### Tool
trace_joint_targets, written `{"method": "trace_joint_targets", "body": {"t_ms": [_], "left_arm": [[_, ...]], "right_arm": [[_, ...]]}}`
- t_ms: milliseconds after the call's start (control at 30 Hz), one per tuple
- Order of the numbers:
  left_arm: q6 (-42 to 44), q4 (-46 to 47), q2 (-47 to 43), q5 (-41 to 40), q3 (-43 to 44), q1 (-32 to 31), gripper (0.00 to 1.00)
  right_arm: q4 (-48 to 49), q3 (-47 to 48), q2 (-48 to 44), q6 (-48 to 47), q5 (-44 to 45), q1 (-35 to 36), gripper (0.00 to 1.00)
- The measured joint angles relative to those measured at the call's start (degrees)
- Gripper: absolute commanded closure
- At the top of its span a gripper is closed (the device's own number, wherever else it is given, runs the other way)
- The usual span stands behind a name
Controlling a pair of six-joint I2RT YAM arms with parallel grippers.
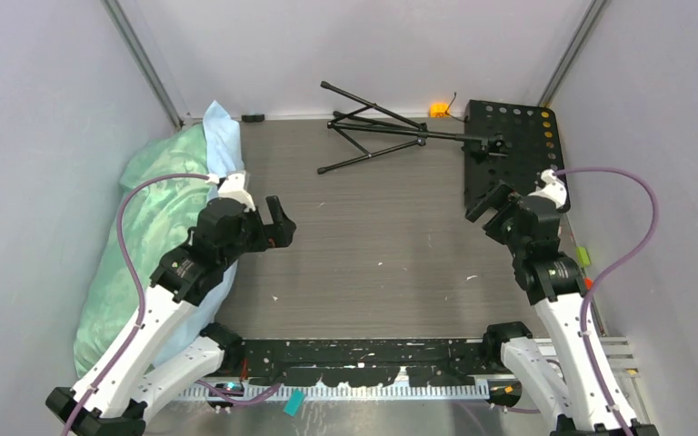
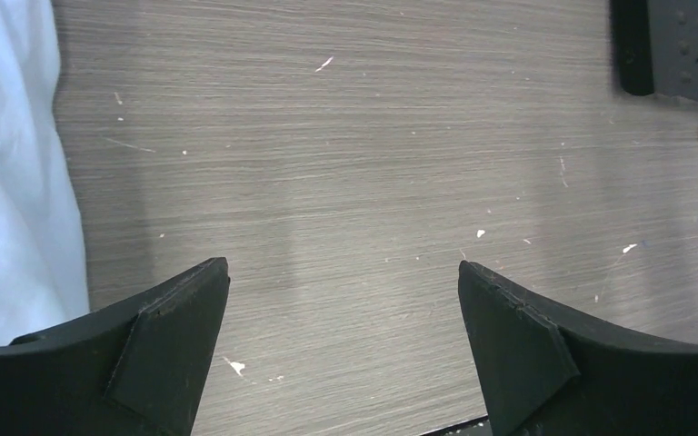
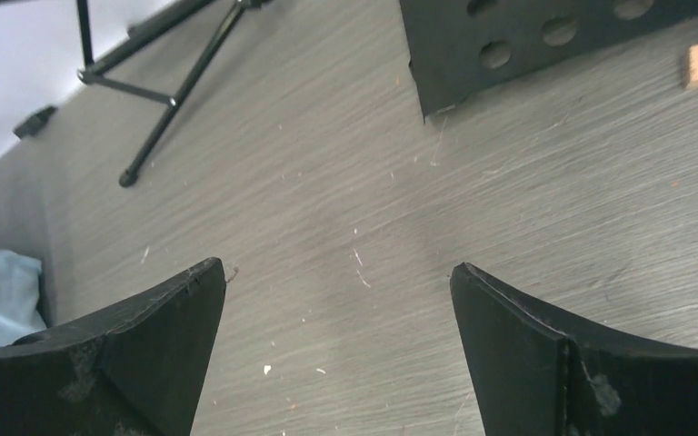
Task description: Remove the pillowcase from the pillow
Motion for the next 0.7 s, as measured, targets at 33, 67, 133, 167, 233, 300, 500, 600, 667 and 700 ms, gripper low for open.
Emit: {"method": "trace_joint_targets", "body": {"t_ms": [33, 67, 133, 167, 233, 300, 500, 600, 667, 700], "left_arm": [[0.5, -0.7, 0.0, -0.4, 0.2, 0.0, 0.0], [0.9, -1.2, 0.0, -0.8, 0.4, 0.0, 0.0], [2.3, -2.1, 0.0, -2.0, 1.0, 0.0, 0.0], [3.2, -2.9, 0.0, -3.0, 1.6, 0.0, 0.0], [5.1, -4.1, 0.1, -4.4, 2.8, 0.0, 0.0], [6.7, -5.2, 0.9, -6.2, 4.5, 0.0, 0.0], [10.2, -11.9, 12.5, -20.8, 15.6, 0.0, 0.0], [11.0, -16.4, 21.8, -32.2, 22.5, 0.0, 0.0], [11.3, -19.0, 28.2, -39.2, 25.4, 0.0, 0.0], [11.4, -20.3, 31.2, -42.6, 26.6, 0.0, 0.0]], "right_arm": [[-0.2, 0.2, 1.2, 0.0, -0.9, 0.0, 0.02], [-0.3, 0.3, 2.0, 0.0, -1.4, 0.0, 0.02], [-0.5, 0.6, 3.6, 0.0, -2.3, 0.0, 0.02], [-0.5, 0.7, 4.0, 0.0, -2.7, 0.0, 0.02], [-0.5, 1.0, 4.7, 0.0, -3.5, 0.0, 0.02], [-0.5, 1.6, 5.2, 0.0, -4.7, 0.0, 0.02], [0.8, 2.7, 8.5, 2.0, -10.6, 0.0, 0.03], [1.0, 2.8, 10.2, 2.8, -13.4, 0.3, 0.03], [1.0, 2.9, 10.5, 3.1, -14.4, 0.9, 0.03], [1.0, 2.9, 10.5, 3.1, -14.9, 1.3, 0.03]]}}
